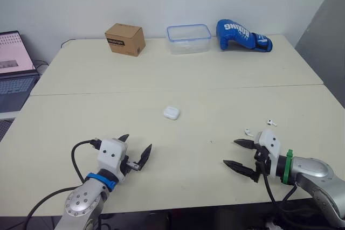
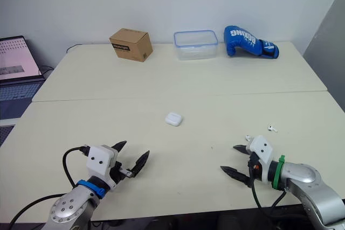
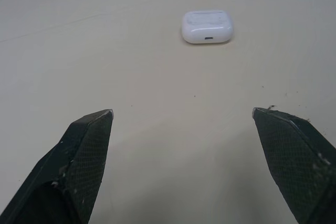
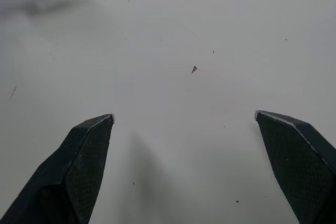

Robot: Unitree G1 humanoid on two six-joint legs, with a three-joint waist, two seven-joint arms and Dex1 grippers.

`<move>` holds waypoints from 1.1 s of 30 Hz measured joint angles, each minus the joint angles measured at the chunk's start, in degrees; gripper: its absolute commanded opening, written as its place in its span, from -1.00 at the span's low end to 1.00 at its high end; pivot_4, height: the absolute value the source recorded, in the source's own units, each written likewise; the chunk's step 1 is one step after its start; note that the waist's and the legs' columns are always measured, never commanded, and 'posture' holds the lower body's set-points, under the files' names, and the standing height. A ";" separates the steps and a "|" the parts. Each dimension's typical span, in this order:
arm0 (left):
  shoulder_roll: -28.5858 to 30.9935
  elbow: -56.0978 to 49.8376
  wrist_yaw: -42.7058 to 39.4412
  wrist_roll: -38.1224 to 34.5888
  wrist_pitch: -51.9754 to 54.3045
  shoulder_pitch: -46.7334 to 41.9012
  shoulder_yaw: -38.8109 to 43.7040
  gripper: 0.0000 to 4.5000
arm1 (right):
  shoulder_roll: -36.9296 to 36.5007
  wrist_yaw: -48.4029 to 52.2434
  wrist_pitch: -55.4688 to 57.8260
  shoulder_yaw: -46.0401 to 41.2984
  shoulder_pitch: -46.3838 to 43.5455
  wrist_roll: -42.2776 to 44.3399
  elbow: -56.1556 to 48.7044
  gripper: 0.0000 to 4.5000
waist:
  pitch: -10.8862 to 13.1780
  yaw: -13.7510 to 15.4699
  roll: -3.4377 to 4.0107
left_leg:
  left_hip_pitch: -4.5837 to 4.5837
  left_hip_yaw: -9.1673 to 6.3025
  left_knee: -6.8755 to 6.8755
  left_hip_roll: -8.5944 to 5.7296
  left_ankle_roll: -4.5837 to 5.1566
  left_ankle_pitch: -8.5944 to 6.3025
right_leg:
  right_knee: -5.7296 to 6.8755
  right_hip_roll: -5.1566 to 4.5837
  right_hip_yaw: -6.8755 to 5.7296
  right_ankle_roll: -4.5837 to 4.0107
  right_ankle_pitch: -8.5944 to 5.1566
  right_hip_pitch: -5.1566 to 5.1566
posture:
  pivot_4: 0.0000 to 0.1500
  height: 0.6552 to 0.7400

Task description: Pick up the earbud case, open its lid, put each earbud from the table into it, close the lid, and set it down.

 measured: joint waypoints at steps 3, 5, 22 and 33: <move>-0.25 0.01 0.11 0.29 -0.15 0.08 -0.24 0.98 | -0.69 -0.83 3.44 -0.04 -1.74 1.11 -2.42 1.00 | 0.03 0.01 0.06 | 0.00 0.02 0.00 0.00 0.00 0.00 | 0.02 0.00 0.04 0.00 0.00 -0.02 | 1.00 0.78; -0.54 0.02 0.05 0.48 -0.21 -0.32 -1.05 0.98 | -0.70 -3.05 7.57 -0.06 -6.26 2.80 -7.21 1.00 | 0.01 -0.12 0.08 | 0.03 0.02 0.00 0.04 0.00 0.00 | 0.04 0.03 0.03 0.00 0.00 -0.01 | 1.00 0.78; -1.03 0.60 0.03 0.50 -0.40 -1.66 -1.61 0.98 | 0.06 -5.95 13.76 0.34 -6.97 4.64 -12.64 1.00 | -0.02 0.45 0.00 | -0.03 -0.05 0.00 -0.01 0.01 0.00 | 0.01 -0.01 -0.06 -0.01 -0.01 -0.01 | 1.00 0.78; -1.31 0.63 1.37 -3.48 15.04 -16.85 -3.37 0.98 | -5.25 -0.86 14.72 0.57 -15.03 5.37 -12.77 1.00 | -0.02 0.01 0.00 | -0.04 -0.08 0.01 -0.01 -0.08 0.05 | -0.03 0.01 -0.11 0.00 -0.01 0.00 | 1.00 0.78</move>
